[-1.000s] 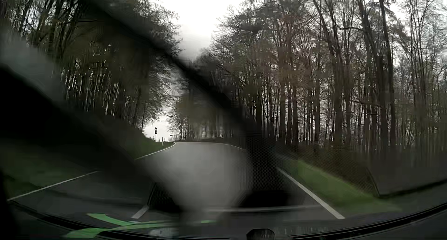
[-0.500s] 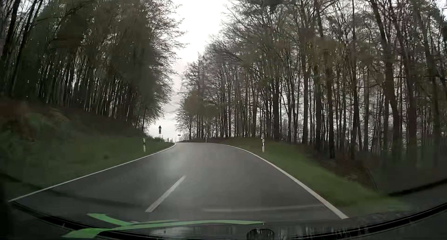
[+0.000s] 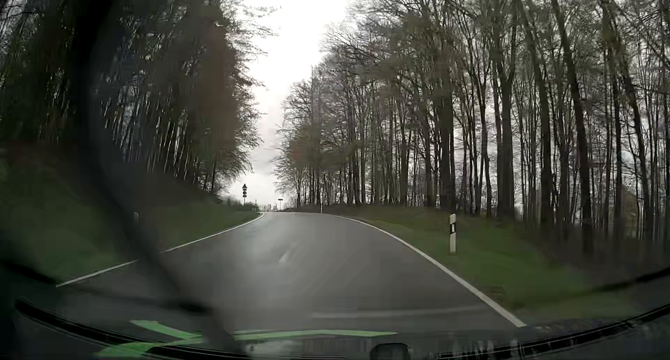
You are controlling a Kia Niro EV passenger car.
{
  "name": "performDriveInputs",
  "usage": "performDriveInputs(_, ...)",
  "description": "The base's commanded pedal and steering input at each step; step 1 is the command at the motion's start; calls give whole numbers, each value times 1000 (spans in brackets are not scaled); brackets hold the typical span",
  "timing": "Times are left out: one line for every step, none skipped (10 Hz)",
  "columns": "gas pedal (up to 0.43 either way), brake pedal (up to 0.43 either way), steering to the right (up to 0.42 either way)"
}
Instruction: Follow the waypoints while adhering to traffic rules and regulations
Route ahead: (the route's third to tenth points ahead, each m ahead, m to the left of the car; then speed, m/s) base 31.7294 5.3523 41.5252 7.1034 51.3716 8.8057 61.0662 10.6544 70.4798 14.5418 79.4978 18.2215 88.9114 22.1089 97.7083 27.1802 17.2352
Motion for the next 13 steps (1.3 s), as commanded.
performDriveInputs(67, 0, -27)
performDriveInputs(39, 0, -27)
performDriveInputs(8, 0, -27)
performDriveInputs(0, 0, -27)
performDriveInputs(0, 0, -28)
performDriveInputs(0, 0, -28)
performDriveInputs(47, 0, -28)
performDriveInputs(98, 0, -28)
performDriveInputs(110, 0, -29)
performDriveInputs(118, 0, -30)
performDriveInputs(130, 0, -30)
performDriveInputs(138, 0, -30)
performDriveInputs(157, 0, -30)
